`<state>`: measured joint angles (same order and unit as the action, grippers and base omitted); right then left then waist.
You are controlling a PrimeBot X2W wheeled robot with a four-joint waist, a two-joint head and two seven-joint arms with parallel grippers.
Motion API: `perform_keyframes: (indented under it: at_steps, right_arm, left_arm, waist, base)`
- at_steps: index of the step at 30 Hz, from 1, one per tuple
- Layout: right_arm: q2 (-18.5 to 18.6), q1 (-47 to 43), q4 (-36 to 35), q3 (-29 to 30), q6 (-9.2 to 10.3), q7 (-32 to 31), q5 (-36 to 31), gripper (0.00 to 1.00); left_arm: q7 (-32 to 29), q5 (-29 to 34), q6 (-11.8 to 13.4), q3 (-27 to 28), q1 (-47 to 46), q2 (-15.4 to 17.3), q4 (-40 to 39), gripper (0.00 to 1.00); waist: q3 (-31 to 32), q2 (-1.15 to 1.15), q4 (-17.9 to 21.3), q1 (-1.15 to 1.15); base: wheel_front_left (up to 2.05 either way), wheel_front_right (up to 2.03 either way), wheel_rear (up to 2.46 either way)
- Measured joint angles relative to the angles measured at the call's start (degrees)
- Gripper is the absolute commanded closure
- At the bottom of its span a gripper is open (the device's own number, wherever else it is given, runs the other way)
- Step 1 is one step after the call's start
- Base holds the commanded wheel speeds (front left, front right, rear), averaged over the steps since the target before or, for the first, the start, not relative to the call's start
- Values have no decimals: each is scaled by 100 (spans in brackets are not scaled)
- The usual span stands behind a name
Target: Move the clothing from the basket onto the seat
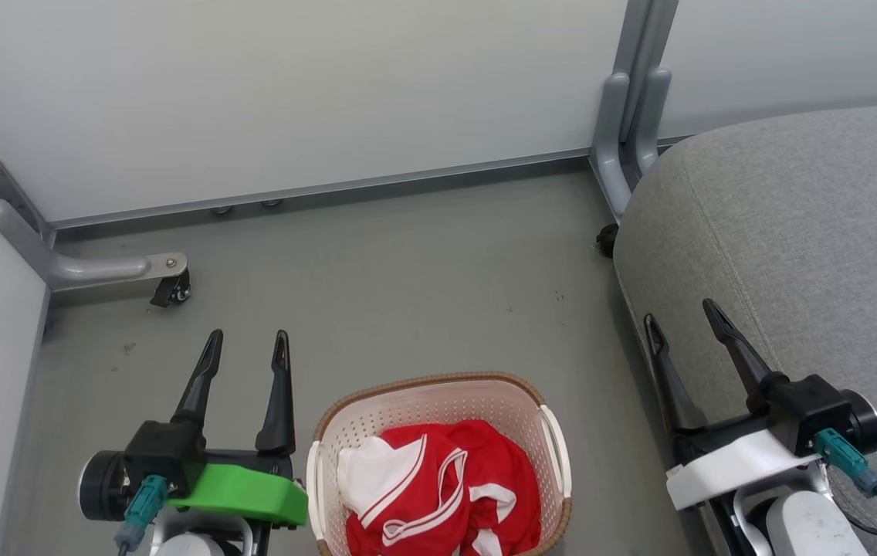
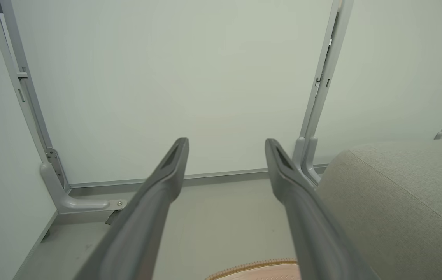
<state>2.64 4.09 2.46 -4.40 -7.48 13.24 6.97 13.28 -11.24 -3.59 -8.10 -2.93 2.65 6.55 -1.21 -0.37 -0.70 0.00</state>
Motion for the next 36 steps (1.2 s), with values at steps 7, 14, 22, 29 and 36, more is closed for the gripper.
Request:
perform_keyframes:
  at_steps: [7,14,22,29,36]
  right_arm:
    - [2,-3,-30,-13,0,78,-309,0]
    - [5,-8,-70,-55,-1,143,-598,0]
    - [7,-8,-88,-54,-1,177,-699,0]
    - [7,-8,-83,-38,-2,177,-695,0]
    - [8,-8,-82,-41,-2,177,-690,0]
  left_arm:
    - [76,224,0,-62,1,2,0,0]
    - [144,523,8,-122,1,3,-31,0]
    - [186,627,31,-133,1,4,-34,0]
    - [186,627,31,-126,1,4,-22,0]
    - [186,626,31,-120,1,5,-21,0]
  waist:
    - [-32,0,-18,0]
    - [-51,0,-30,0]
    - [-70,0,-33,0]
    - [-73,0,-42,0]
    - [-90,0,-44,0]
  base:
    - [0,0,0]
    - [0,0,0]
    - [0,0,0]
    - [0,0,0]
    - [0,0,0]
